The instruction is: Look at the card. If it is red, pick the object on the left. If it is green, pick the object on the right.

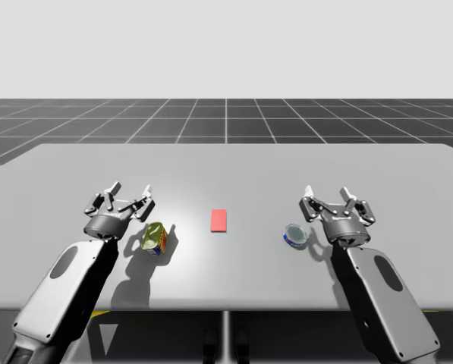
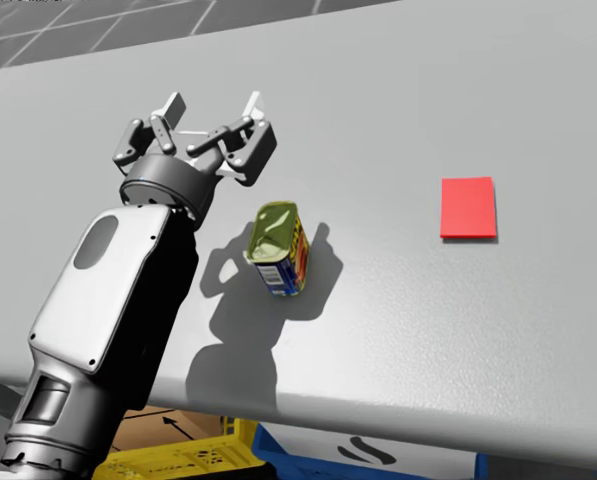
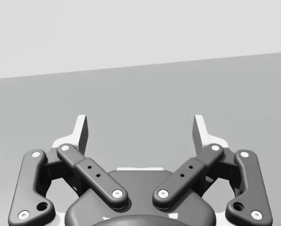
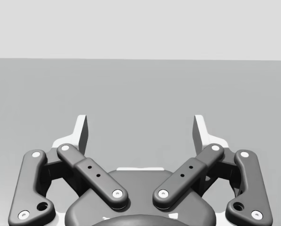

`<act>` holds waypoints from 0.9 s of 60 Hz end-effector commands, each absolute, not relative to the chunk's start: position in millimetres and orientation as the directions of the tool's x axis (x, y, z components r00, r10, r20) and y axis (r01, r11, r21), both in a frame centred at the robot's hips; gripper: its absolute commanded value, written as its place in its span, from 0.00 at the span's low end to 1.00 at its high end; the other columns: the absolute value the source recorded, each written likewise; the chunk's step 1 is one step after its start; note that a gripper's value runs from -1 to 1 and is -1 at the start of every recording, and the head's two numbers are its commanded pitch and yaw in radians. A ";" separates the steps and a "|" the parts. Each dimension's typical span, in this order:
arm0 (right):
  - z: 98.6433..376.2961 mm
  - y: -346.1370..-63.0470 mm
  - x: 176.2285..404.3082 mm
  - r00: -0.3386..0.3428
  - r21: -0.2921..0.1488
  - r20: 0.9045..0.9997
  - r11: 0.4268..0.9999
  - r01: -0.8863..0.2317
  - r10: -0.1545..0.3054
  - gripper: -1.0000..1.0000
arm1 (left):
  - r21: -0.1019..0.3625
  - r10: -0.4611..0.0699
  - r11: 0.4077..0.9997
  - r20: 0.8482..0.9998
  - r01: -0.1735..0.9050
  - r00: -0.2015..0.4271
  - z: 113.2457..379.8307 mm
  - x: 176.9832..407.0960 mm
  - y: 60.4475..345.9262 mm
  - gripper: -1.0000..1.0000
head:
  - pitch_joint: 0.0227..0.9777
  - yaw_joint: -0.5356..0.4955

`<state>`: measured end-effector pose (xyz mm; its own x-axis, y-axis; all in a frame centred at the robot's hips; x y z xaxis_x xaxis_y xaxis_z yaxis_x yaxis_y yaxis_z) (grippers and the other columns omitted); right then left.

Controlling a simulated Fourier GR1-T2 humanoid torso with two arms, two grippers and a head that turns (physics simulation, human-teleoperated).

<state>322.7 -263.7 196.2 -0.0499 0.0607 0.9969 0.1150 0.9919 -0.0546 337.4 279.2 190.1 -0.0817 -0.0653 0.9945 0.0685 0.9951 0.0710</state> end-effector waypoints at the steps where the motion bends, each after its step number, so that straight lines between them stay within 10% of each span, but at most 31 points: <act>1: 194.7 -262.0 323.0 -0.048 -0.056 0.997 0.992 0.111 0.062 0.00 | 0.068 -0.061 0.995 0.994 0.076 -0.085 191.8 335.7 277.2 0.00 | 0.90 0.89; 23: 193.6 -262.3 322.7 -0.046 -0.059 0.997 0.992 0.113 0.064 0.00 | 0.072 -0.066 0.990 0.997 0.124 -0.052 197.2 318.2 265.0 0.00 | 0.88 0.86; 54: 192.3 -262.6 323.5 -0.053 -0.077 0.995 0.990 0.121 0.084 0.00 | 0.048 -0.086 0.968 0.986 0.246 0.146 200.9 189.4 262.1 0.00 | 0.89 0.87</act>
